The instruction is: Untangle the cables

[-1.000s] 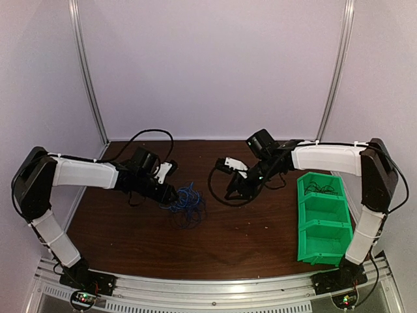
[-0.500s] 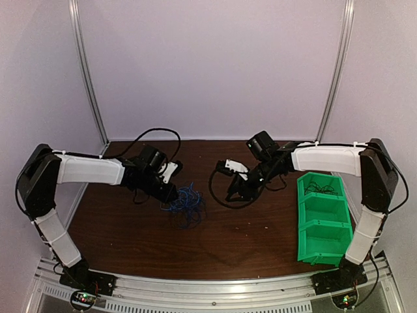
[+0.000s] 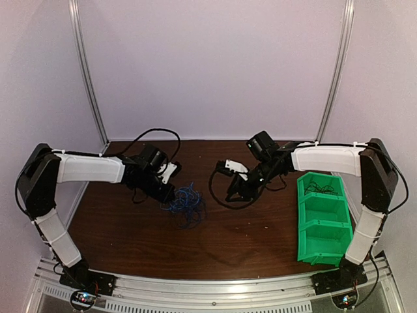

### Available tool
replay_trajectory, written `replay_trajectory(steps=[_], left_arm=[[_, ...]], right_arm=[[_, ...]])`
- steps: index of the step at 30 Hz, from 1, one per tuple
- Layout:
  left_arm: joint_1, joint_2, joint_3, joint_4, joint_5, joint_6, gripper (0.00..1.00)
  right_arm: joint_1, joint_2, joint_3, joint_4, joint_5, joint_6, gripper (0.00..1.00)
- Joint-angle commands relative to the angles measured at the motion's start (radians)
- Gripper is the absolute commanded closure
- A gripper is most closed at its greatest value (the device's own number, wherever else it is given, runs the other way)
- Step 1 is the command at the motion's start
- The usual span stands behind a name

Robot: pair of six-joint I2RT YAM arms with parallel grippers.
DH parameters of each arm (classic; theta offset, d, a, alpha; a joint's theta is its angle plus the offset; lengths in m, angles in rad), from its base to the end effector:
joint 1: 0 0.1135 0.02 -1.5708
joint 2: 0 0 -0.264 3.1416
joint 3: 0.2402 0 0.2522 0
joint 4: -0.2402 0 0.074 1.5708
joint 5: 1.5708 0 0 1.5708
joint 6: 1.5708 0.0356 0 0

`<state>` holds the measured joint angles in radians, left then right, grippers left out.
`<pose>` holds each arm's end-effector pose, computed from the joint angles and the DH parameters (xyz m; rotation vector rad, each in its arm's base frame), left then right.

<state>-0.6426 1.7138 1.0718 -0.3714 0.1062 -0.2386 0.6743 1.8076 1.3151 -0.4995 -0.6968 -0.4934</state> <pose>0.2760 -0.2113 0.1833 0.5703 2.5840 -0.4501 0.2838 0.2561 0.2224 -1.5835 1.9125 0.9593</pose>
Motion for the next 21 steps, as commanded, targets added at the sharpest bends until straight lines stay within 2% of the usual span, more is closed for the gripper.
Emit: replay_trajectory(steps=[1, 4, 6, 15, 18, 21], left_arm=[[-0.004, 0.013, 0.034, -0.004, -0.019, 0.001, 0.91], [-0.008, 0.002, 0.038, -0.003, -0.019, 0.011, 0.94], [-0.010, -0.012, 0.045, -0.003, -0.019, 0.016, 1.00], [-0.048, -0.231, 0.151, -0.010, 0.022, 0.001, 1.00], [-0.055, -0.310, 0.204, -0.020, 0.033, -0.006, 1.00], [-0.058, -0.358, 0.249, -0.027, 0.049, -0.011, 1.00]], right_arm=[[0.006, 0.007, -0.009, -0.001, -0.009, -0.009, 0.61], [0.005, 0.010, -0.008, -0.002, -0.006, -0.010, 0.62], [0.006, 0.010, -0.008, -0.004, -0.004, -0.010, 0.62], [0.006, 0.006, 0.001, 0.001, -0.010, -0.004, 0.63], [0.005, -0.037, 0.045, -0.004, -0.020, 0.006, 0.62], [0.014, -0.099, 0.115, 0.026, -0.036, 0.026, 0.58]])
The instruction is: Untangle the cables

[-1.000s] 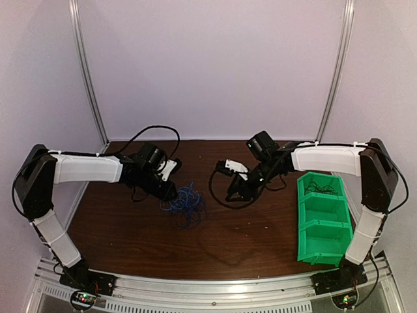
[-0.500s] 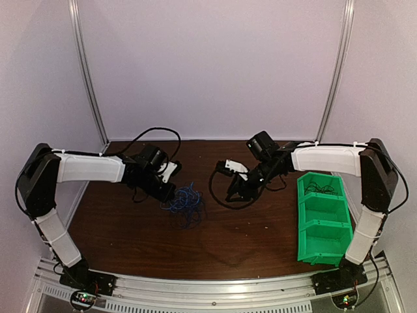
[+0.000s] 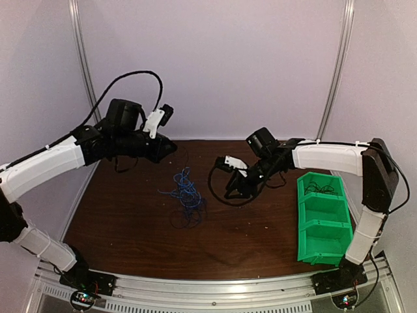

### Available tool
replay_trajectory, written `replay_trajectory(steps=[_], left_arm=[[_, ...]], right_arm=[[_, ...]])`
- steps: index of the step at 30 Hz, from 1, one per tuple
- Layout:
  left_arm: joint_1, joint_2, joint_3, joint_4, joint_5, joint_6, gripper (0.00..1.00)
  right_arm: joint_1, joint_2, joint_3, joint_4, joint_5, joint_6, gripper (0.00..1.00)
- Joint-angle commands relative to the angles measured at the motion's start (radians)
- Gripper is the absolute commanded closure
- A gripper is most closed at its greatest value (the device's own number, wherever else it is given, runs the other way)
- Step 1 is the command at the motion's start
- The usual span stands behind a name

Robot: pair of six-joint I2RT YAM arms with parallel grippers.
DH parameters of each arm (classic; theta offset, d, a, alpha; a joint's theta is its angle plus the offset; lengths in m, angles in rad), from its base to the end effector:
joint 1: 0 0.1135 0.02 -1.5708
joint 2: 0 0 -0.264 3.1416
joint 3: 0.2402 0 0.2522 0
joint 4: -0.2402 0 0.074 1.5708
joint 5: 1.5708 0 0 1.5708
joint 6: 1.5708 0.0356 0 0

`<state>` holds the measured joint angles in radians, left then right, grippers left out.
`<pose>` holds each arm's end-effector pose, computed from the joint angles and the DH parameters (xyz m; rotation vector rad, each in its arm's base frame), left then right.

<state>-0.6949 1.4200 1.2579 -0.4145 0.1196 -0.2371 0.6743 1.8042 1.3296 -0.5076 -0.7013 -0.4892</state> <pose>0.2457 -0.2104 0.3346 0.5734 2.1437 -0.6593 0.2845 0.2568 0.2276 -1.5787 1.9045 0.9643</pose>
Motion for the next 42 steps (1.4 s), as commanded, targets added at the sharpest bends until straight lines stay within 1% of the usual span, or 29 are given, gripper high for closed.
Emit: replay_trajectory(steps=[1, 5, 7, 10, 15, 18, 21, 23, 24, 25, 26, 27, 28, 31, 33, 35, 36, 42], left_arm=[[-0.006, -0.076, 0.077, 0.013, 0.043, -0.013, 1.00], [-0.008, -0.100, 0.122, 0.010, 0.082, -0.022, 1.00], [-0.012, -0.106, 0.142, 0.012, 0.088, -0.030, 1.00], [-0.021, -0.115, 0.160, 0.010, 0.087, -0.030, 1.00], [-0.026, -0.136, 0.170, 0.006, 0.097, -0.041, 1.00], [-0.026, -0.157, 0.176, 0.004, 0.089, -0.050, 1.00], [-0.026, -0.176, 0.196, -0.001, 0.081, -0.061, 1.00], [-0.026, -0.184, 0.210, -0.004, 0.078, -0.068, 1.00], [-0.026, -0.186, 0.217, -0.004, 0.077, -0.073, 1.00], [-0.026, -0.188, 0.224, -0.003, 0.077, -0.076, 1.00], [-0.026, -0.187, 0.237, -0.003, 0.074, -0.077, 1.00], [-0.026, -0.187, 0.249, -0.007, 0.068, -0.079, 1.00], [-0.026, -0.185, 0.266, -0.015, 0.057, -0.078, 1.00], [-0.026, -0.169, 0.347, -0.060, 0.022, -0.060, 1.00], [-0.026, -0.161, 0.414, -0.096, -0.004, -0.044, 1.00], [-0.026, -0.150, 0.487, -0.129, -0.025, -0.029, 1.00], [-0.026, -0.146, 0.524, -0.142, -0.035, -0.023, 1.00], [-0.026, -0.127, 0.714, -0.165, -0.104, 0.012, 1.00]], right_arm=[[0.018, -0.105, 0.131, 0.040, -0.031, 0.029, 0.56], [0.039, -0.107, 0.207, 0.155, -0.041, 0.098, 0.44], [0.066, -0.076, 0.253, 0.193, -0.025, 0.109, 0.41], [0.113, -0.012, 0.332, 0.206, 0.005, 0.127, 0.36], [0.144, 0.075, 0.380, 0.337, -0.025, 0.228, 0.34], [0.151, 0.125, 0.399, 0.369, -0.075, 0.251, 0.35], [0.152, 0.163, 0.389, 0.437, -0.122, 0.316, 0.35], [0.157, 0.190, 0.388, 0.472, -0.127, 0.351, 0.36], [0.158, 0.205, 0.392, 0.492, -0.128, 0.371, 0.38], [0.160, 0.219, 0.396, 0.503, -0.132, 0.394, 0.44], [0.163, 0.237, 0.406, 0.505, -0.132, 0.409, 0.59], [0.167, 0.252, 0.413, 0.504, -0.117, 0.421, 0.69], [0.168, 0.264, 0.412, 0.504, -0.103, 0.426, 0.73], [0.167, 0.272, 0.362, 0.505, -0.076, 0.413, 0.80], [0.167, 0.268, 0.309, 0.518, -0.047, 0.382, 0.90], [0.165, 0.263, 0.250, 0.548, -0.021, 0.357, 0.98], [0.164, 0.261, 0.222, 0.556, -0.011, 0.351, 1.00], [0.160, 0.274, 0.112, 0.570, 0.035, 0.340, 1.00]])
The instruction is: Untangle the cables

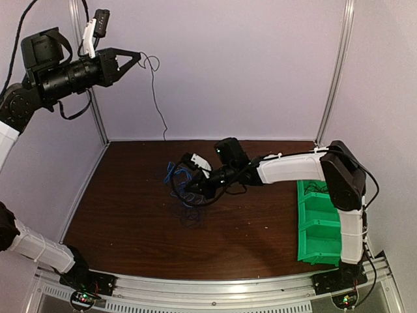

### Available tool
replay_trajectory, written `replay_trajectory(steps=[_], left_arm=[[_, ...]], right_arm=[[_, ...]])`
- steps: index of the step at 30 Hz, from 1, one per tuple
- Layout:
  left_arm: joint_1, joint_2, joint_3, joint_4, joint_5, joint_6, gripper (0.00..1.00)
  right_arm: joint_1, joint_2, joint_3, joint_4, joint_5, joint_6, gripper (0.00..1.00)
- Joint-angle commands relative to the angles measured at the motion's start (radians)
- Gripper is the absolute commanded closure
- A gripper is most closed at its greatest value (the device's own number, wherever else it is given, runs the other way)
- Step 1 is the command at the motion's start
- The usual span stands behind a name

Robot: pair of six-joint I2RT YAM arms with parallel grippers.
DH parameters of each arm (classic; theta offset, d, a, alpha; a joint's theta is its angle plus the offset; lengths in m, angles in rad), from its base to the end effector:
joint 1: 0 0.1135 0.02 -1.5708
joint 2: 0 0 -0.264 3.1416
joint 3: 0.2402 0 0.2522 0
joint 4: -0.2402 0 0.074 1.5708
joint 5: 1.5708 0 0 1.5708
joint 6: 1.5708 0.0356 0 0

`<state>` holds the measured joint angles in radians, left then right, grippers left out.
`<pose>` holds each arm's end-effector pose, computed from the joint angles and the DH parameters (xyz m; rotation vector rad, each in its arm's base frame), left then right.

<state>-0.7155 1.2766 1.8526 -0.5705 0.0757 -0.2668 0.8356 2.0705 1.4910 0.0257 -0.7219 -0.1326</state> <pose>0.1686 -0.1501 0.5505 0.4220 1.5709 -0.8251 0.2978 0.3644 0.2083 -1.3986 1.6895 1.1726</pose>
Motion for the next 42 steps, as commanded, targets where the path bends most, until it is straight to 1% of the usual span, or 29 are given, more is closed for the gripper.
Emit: replay_trajectory(steps=[1, 2, 5, 8, 12, 17, 19, 23, 26, 28, 32, 36, 42], left_arm=[[-0.006, 0.027, 0.162, -0.019, -0.076, 0.048, 1.00], [-0.006, 0.039, 0.219, -0.029, -0.095, 0.055, 1.00], [-0.006, 0.061, 0.316, -0.036, -0.104, 0.057, 1.00], [-0.006, 0.089, 0.398, -0.055, -0.109, 0.054, 1.00], [-0.006, 0.086, 0.411, -0.042, -0.086, 0.033, 1.00], [-0.005, 0.074, 0.404, -0.005, -0.076, 0.025, 1.00], [-0.006, 0.075, 0.404, 0.000, -0.076, 0.023, 1.00], [-0.006, 0.069, 0.340, 0.004, -0.028, 0.010, 1.00], [-0.006, 0.048, 0.236, 0.032, 0.000, -0.004, 1.00], [-0.005, 0.035, 0.177, 0.059, 0.018, -0.010, 1.00], [-0.006, 0.021, 0.102, 0.096, 0.038, -0.022, 1.00], [-0.006, 0.020, 0.066, 0.105, 0.059, -0.032, 1.00], [-0.006, 0.015, 0.048, 0.104, 0.074, -0.041, 1.00]], right_arm=[[-0.002, 0.013, -0.060, 0.035, 0.063, -0.018, 1.00], [-0.006, 0.022, -0.067, 0.031, 0.068, -0.018, 1.00], [-0.014, 0.054, -0.068, 0.001, 0.064, -0.022, 1.00], [-0.029, 0.072, -0.080, 0.010, 0.070, -0.007, 1.00], [-0.045, 0.079, -0.080, 0.003, 0.095, -0.002, 1.00], [-0.063, 0.077, -0.089, -0.017, 0.087, -0.018, 1.00], [-0.065, 0.054, -0.076, -0.090, 0.050, -0.065, 1.00], [-0.065, -0.118, -0.105, -0.094, 0.007, -0.149, 0.75], [-0.063, -0.223, -0.076, -0.139, -0.028, -0.184, 0.60], [-0.060, -0.246, -0.021, -0.208, -0.057, -0.195, 0.53], [-0.050, -0.257, 0.031, -0.286, -0.083, -0.208, 0.50], [-0.029, -0.274, 0.021, -0.274, -0.057, -0.219, 0.49], [-0.009, -0.236, 0.063, -0.275, -0.045, -0.226, 0.45]])
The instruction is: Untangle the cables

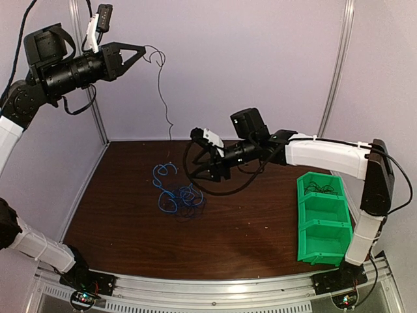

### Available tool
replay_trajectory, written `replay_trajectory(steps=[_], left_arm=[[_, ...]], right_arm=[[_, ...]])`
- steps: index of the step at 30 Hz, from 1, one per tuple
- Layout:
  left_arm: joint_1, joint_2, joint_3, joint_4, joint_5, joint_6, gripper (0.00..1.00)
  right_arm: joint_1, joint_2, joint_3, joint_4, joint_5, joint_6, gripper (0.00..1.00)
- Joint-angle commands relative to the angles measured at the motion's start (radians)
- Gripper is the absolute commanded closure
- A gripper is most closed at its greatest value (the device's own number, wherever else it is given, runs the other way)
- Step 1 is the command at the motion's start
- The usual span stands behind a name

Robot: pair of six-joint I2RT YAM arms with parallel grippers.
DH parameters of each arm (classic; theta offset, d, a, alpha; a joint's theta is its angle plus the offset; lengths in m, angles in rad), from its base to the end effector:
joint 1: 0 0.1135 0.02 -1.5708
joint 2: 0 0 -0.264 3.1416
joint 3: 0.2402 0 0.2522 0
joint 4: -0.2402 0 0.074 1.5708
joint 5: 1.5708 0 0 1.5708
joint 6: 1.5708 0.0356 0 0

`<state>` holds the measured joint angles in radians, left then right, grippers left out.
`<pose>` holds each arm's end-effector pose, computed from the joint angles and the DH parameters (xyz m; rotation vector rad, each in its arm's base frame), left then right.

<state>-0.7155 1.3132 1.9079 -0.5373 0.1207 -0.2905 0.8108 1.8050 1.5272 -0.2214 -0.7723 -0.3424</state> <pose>0.1717 -0.1549 0.5620 0.4316 1.5215 -0.8894 0.2718 0.3220 0.3132 -1.5170 1.4342 1.0821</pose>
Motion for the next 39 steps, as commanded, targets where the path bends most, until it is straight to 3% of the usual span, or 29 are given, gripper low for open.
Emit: replay_trajectory(steps=[1, 13, 31, 34, 39], left_arm=[[-0.006, -0.023, -0.007, 0.071, 0.030, -0.018, 1.00], [-0.006, -0.036, -0.008, 0.072, 0.066, -0.038, 1.00], [-0.006, -0.043, -0.028, 0.071, 0.060, -0.048, 1.00], [-0.006, -0.042, -0.032, 0.075, 0.065, -0.054, 1.00], [-0.006, -0.041, -0.028, 0.081, 0.060, -0.057, 1.00]], right_arm=[[0.016, 0.040, 0.032, -0.024, 0.006, -0.017, 0.44], [0.017, 0.146, 0.094, 0.073, -0.001, 0.035, 0.37], [0.076, 0.220, 0.145, 0.199, -0.121, 0.236, 0.41], [0.080, 0.228, 0.140, 0.218, -0.093, 0.284, 0.45], [0.079, 0.243, 0.149, 0.264, 0.031, 0.342, 0.69]])
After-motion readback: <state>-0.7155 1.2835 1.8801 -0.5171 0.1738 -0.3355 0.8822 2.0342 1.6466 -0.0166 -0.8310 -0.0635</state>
